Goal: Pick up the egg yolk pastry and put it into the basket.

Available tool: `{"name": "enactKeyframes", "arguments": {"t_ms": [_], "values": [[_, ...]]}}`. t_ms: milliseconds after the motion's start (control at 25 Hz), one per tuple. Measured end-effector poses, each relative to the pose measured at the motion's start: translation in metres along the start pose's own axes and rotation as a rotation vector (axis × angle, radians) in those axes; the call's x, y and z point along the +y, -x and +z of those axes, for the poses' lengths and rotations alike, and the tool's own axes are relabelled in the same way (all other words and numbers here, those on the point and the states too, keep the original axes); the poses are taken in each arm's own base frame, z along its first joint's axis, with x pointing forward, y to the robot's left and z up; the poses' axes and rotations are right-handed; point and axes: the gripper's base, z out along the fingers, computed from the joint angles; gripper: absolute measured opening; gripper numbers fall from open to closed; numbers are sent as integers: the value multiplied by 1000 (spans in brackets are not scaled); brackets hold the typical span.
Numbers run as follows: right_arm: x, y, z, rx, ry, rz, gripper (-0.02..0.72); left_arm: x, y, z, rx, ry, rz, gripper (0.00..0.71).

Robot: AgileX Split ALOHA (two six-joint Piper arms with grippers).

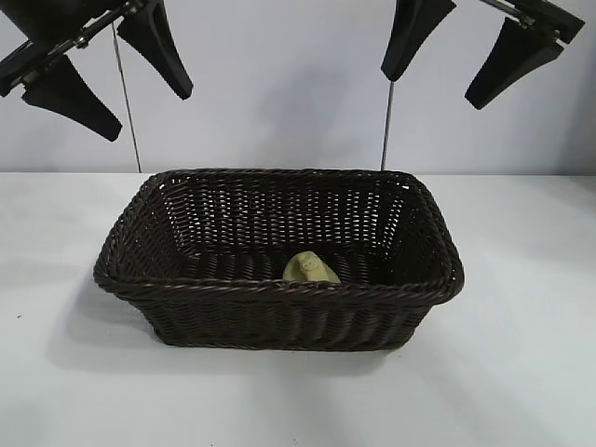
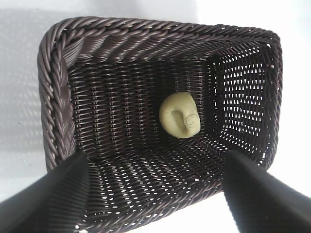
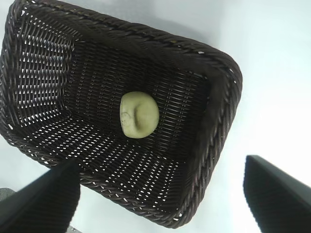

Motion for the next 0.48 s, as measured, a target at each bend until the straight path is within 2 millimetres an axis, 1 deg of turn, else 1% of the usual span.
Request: {"name": "enactKeyframes", "arguments": {"t_ms": [480], "values": [[-2, -1, 2, 10, -21, -8, 654, 0, 0, 0, 0, 0, 0, 553]]}}
